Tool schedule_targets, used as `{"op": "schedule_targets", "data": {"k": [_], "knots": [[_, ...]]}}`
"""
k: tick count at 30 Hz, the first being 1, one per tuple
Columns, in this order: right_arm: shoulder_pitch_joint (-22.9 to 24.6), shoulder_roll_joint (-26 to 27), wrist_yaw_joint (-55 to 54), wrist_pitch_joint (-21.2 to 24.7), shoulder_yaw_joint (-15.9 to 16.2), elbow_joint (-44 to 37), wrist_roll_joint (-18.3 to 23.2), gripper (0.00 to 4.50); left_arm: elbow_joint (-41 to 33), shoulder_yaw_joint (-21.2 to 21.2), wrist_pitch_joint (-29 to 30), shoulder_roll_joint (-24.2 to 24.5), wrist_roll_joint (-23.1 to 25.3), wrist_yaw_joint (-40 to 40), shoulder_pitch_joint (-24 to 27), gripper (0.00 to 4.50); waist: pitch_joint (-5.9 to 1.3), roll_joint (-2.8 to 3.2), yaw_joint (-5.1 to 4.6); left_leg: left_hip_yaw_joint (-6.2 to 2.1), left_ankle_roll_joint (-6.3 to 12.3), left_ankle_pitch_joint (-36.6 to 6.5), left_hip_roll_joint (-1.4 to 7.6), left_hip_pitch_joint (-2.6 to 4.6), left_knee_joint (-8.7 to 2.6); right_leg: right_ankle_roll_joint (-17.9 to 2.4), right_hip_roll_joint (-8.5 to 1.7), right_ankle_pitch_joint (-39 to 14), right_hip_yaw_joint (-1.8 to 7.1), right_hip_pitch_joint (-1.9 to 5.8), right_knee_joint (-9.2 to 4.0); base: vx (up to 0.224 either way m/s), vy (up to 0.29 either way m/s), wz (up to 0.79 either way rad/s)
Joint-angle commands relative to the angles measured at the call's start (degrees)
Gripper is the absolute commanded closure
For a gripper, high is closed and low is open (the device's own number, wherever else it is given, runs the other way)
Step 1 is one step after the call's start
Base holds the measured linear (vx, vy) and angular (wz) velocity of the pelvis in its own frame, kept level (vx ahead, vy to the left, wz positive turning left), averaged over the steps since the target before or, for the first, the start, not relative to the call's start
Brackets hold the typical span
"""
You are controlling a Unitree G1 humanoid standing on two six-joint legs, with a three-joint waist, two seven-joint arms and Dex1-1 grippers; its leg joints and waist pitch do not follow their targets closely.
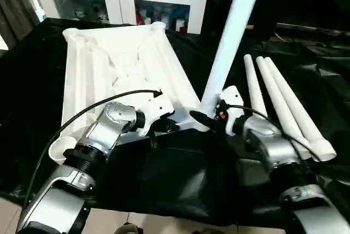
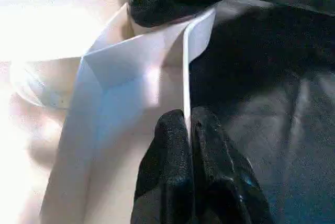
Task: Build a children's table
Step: Rotate leg to tighten
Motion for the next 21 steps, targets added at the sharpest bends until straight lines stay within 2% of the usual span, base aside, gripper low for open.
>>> {"op": "schedule_targets", "data": {"k": [1, 2, 5, 6, 8, 9, 10, 11, 12, 13, 15, 18, 21], "knots": [[0.37, 1.71, -9.53, 2.71, -3.56, 4.42, 0.76, 1.76, 3.23, 0.02, 2.32, -2.00, 1.02, 3.57, -0.62, 4.50, -3.16, 0.25, -0.02, -1.16, 0.37, -13.93, 3.25, 1.56, -3.92, -12.62, -4.95, -11.52, 2.64, 2.24, -4.65, 0.000, 0.000, 0.00], [0.33, 1.91, -10.07, 2.70, -3.71, 4.63, 0.79, 1.76, 3.44, 0.12, 2.43, -2.20, 1.01, 3.88, -0.74, 4.50, -3.11, 0.22, -0.16, -1.06, -0.03, -14.70, 3.19, 1.62, -3.95, -12.31, -4.86, -12.48, 2.68, 2.07, -4.80, 0.000, 0.000, 0.00], [-1.79, 6.54, -21.30, 2.04, -7.12, 10.58, 2.00, 1.76, 8.37, 1.93, 4.20, -7.13, 0.61, 10.59, -3.86, 4.50, -3.04, 0.37, -0.35, -1.41, -1.79, -17.83, 3.19, 1.87, -4.16, -11.36, -5.01, -15.82, 2.72, 1.70, -5.17, 0.000, 0.000, 0.00], [-1.79, 6.54, -21.30, 2.04, -7.12, 10.58, 2.00, 1.76, 8.37, 1.93, 4.20, -7.13, 0.61, 10.59, -3.86, 4.50, -2.98, 0.35, -0.63, -1.47, -2.34, -19.38, 3.10, 1.93, -4.20, -11.15, -4.92, -17.04, 2.68, 1.56, -5.28, 0.000, 0.000, 0.00], [-3.46, 8.53, -25.26, 1.59, -8.00, 13.92, 2.40, 1.76, 10.68, 2.37, 4.71, -9.43, 0.60, 13.42, -5.41, 4.50, -2.92, 0.39, -0.77, -1.57, -2.70, -21.78, 3.09, 2.29, -4.22, -10.59, -4.89, -18.56, 2.63, 1.32, -5.57, 0.000, 0.000, 0.00], [-3.94, 9.06, -26.28, 1.44, -8.21, 14.83, 2.49, 1.76, 11.29, 2.46, 4.79, -10.02, 0.62, 14.18, -5.82, 4.50, -2.84, 0.47, -0.78, -1.68, -2.74, -22.35, 3.14, 2.23, -4.32, -10.37, -4.96, -18.96, 2.64, 1.36, -5.61, 0.000, 0.000, 0.00], [-5.21, 10.26, -28.16, 1.03, -8.19, 16.66, 2.07, 1.76, 12.47, 2.47, 4.97, -11.34, 0.86, 15.95, -6.82, 4.50, -2.61, 0.45, -0.98, -1.72, -2.92, -24.81, 2.96, 2.53, -4.35, -9.61, -4.90, -21.59, 2.65, 0.90, -6.04, 0.000, 0.000, 0.00], [-5.66, 10.65, -28.69, 0.79, -8.16, 17.15, 1.92, 1.76, 12.68, 2.40, 5.00, -11.75, 0.99, 16.44, -7.11, 4.50, -2.64, 0.32, -1.01, -1.83, -2.96, -25.57, 2.94, 2.58, -4.36, -9.34, -4.96, -22.48, 2.63, 1.00, -6.10, 0.000, 0.000, 0.00], [-7.09, 11.91, -30.07, -0.04, -8.24, 18.50, 1.56, 1.76, 13.08, 2.14, 5.21, -12.96, 1.35, 17.62, -7.91, 4.50, -2.76, 0.32, -0.93, -1.88, -2.96, -25.91, 2.93, 2.53, -4.36, -8.92, -5.12, -23.11, 2.70, 1.04, -6.21, 0.000, 0.000, 0.00], [-7.21, 12.01, -29.98, -0.11, -8.25, 18.55, 1.58, 1.41, 13.04, 2.10, 5.21, -13.03, 1.39, 17.63, -7.95, 4.50, -2.79, 0.29, -0.88, -1.94, -2.94, -25.66, 3.00, 2.48, -4.40, -8.81, -5.17, -22.84, 2.72, 1.09, -6.17, 0.000, 0.000, 0.00], [-8.42, 12.71, -28.56, -0.99, -8.04, 18.70, 1.40, 1.04, 12.71, 1.59, 4.65, -13.09, 1.80, 16.94, -7.89, 4.50, -2.82, 0.26, -0.79, -1.90, -2.33, -24.75, 3.00, 2.16, -4.47, -8.62, -5.18, -21.59, 2.75, 1.25, -6.15, 0.000, 0.000, 0.00], [-9.11, 12.81, -28.13, -1.88, -7.74, 19.23, 0.76, 0.86, 13.11, 1.46, 3.91, -12.80, 2.03, 16.46, -7.75, 4.50, -2.98, 0.17, -0.86, -1.84, -1.64, -22.41, 2.99, 1.68, -4.54, -9.29, -5.18, -18.46, 2.76, 1.69, -5.80, 0.000, 0.000, 0.00], [-9.75, 12.44, -26.73, -3.26, -6.84, 19.49, -0.26, 0.86, 13.52, 1.36, 2.86, -12.21, 2.17, 15.74, -7.44, 4.50, -2.96, 0.21, -0.74, -1.64, -0.97, -21.09, 3.00, 1.75, -4.46, -10.13, -5.17, -16.92, 2.78, 1.73, -5.74, 0.000, 0.000, 0.00]]}}
